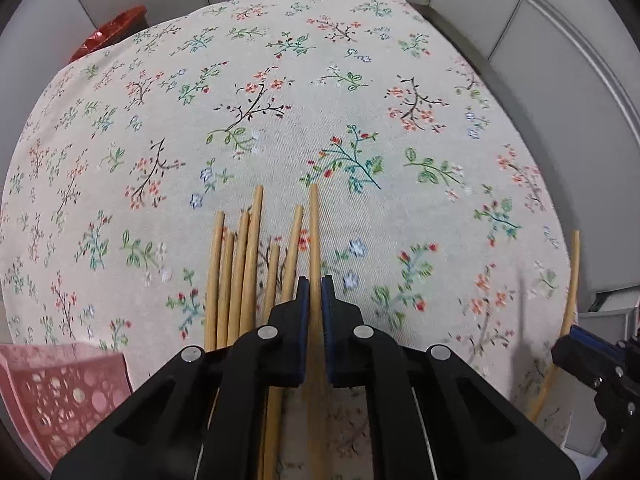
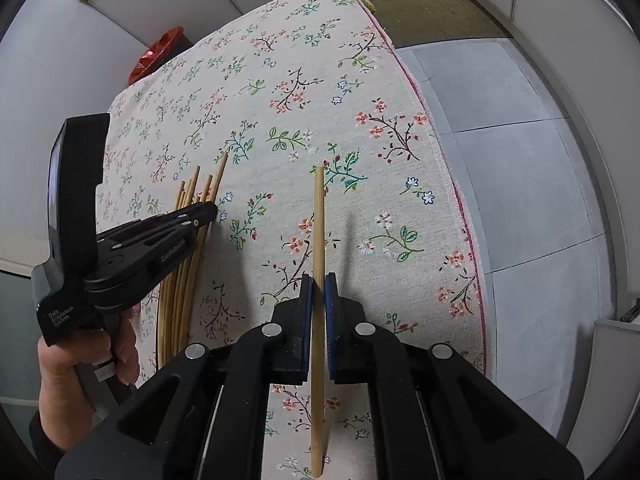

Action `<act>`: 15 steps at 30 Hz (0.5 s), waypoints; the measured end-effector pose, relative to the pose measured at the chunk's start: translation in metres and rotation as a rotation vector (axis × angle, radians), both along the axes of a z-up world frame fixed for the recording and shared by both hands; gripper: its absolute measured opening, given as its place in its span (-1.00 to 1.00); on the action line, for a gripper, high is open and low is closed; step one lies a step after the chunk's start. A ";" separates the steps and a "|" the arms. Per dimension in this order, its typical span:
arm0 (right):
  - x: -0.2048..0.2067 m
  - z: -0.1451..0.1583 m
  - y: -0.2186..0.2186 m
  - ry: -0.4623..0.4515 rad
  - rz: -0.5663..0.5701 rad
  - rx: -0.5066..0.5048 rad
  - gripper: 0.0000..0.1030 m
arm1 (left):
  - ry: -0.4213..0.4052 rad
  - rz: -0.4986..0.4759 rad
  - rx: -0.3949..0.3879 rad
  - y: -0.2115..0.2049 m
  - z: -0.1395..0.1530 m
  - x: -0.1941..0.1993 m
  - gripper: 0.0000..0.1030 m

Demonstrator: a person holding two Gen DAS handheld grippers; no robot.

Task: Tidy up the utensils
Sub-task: 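Grasp a chopstick from the bundle with the left gripper while the right holds its own, then lift both chopsticks over the pink holder and open both grippers to drop them in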

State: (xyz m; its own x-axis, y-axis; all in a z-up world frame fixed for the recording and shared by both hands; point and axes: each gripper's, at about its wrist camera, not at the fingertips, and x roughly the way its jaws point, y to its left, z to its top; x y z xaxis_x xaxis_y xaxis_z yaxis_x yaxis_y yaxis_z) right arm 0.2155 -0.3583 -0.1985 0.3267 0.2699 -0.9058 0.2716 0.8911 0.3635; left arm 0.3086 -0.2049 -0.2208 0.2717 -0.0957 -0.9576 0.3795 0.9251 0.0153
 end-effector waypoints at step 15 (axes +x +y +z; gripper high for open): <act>-0.056 0.085 0.056 -0.226 0.014 -0.109 -0.90 | -0.378 0.044 -0.216 0.106 0.153 -0.136 -0.88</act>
State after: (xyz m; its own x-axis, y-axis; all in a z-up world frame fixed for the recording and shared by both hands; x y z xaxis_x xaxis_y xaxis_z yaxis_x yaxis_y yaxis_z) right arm 0.1592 -0.3023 -0.1133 0.5211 0.1803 -0.8343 0.1823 0.9314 0.3151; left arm 0.1731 -0.0994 -0.0676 0.6079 -0.2636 -0.7490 0.3447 0.9374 -0.0502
